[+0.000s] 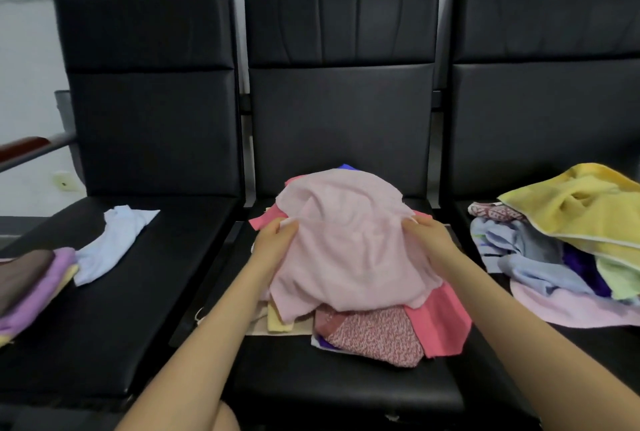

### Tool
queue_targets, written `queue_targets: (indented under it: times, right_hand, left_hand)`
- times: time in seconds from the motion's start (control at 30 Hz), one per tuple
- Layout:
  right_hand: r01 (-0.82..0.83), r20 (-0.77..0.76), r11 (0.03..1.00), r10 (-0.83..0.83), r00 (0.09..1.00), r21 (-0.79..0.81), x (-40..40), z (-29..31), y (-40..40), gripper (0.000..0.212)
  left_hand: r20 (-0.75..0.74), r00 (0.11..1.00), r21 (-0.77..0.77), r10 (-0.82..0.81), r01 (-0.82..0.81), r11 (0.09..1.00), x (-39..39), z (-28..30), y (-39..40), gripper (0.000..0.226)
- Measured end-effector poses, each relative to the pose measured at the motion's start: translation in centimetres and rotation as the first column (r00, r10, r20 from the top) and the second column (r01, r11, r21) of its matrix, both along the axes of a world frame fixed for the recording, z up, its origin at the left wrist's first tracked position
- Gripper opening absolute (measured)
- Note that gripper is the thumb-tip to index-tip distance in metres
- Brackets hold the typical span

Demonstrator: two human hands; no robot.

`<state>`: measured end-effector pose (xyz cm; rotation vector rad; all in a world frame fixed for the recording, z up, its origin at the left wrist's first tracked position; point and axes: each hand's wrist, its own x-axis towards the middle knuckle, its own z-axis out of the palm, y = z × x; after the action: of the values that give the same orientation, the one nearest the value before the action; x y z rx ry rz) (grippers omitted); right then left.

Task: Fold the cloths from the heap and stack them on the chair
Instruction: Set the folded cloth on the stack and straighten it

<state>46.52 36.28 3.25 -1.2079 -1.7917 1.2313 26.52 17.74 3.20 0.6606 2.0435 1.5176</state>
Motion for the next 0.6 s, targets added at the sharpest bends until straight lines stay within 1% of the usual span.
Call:
queue_targets:
  times: [0.07,0.17,0.23,0.27,0.33,0.4,0.43,0.5,0.53,0.6]
  right_hand:
    - [0.021,-0.059,1.0,-0.02,0.998,0.017,-0.2,0.2,-0.2,0.037]
    - [0.014,-0.059,0.998,-0.01,0.998,0.067,1.2,-0.1,-1.1,0.036]
    - [-0.031,-0.056,0.999,0.032,0.998,0.022,3.1,-0.6,-1.9,0.035]
    - [-0.054,-0.036,0.998,0.053,0.998,-0.039,4.3,-0.9,-2.2,0.034]
    - [-0.142,0.078,0.977,0.156,0.985,-0.157,6.7,-1.2,-3.2,0.033]
    - [-0.251,0.245,0.949,0.294,0.924,-0.192,9.0,-1.4,-4.3,0.029]
    - [-0.305,0.298,0.933,0.351,0.888,-0.189,9.9,-1.4,-4.8,0.029]
    - [-0.353,0.335,0.922,0.386,0.859,-0.158,11.2,-1.5,-5.5,0.027]
    - [-0.365,0.327,0.923,0.384,0.864,-0.121,11.5,-1.7,-5.5,0.029]
    - [-0.371,0.285,0.929,0.352,0.891,0.011,11.8,-1.4,-5.7,0.035]
  left_hand:
    - [-0.052,0.999,-0.044,-0.014,0.012,0.999,-0.2,0.0,0.3,0.02]
    - [-0.176,0.984,-0.053,-0.007,-0.002,0.999,1.2,1.0,0.0,0.021]
    - [-0.231,0.973,-0.032,-0.002,-0.006,0.999,2.3,1.3,-1.1,0.025]
    - [-0.248,0.969,-0.031,-0.009,0.002,1.0,2.8,1.3,-1.8,0.025]
    - [-0.262,0.962,-0.095,-0.073,0.05,0.994,4.0,1.6,-3.1,0.025]
    - [-0.31,0.929,-0.276,-0.202,0.115,0.954,5.3,1.4,-4.5,0.024]
    - [-0.335,0.903,-0.351,-0.268,0.144,0.925,5.8,1.1,-5.3,0.022]
    - [-0.358,0.864,-0.424,-0.353,0.186,0.886,6.7,0.2,-7.2,0.018]
    - [-0.366,0.857,-0.427,-0.364,0.192,0.883,6.8,-0.3,-8.1,0.022]
    - [-0.412,0.844,-0.401,-0.343,0.17,0.9,6.5,-0.9,-9.2,0.023]
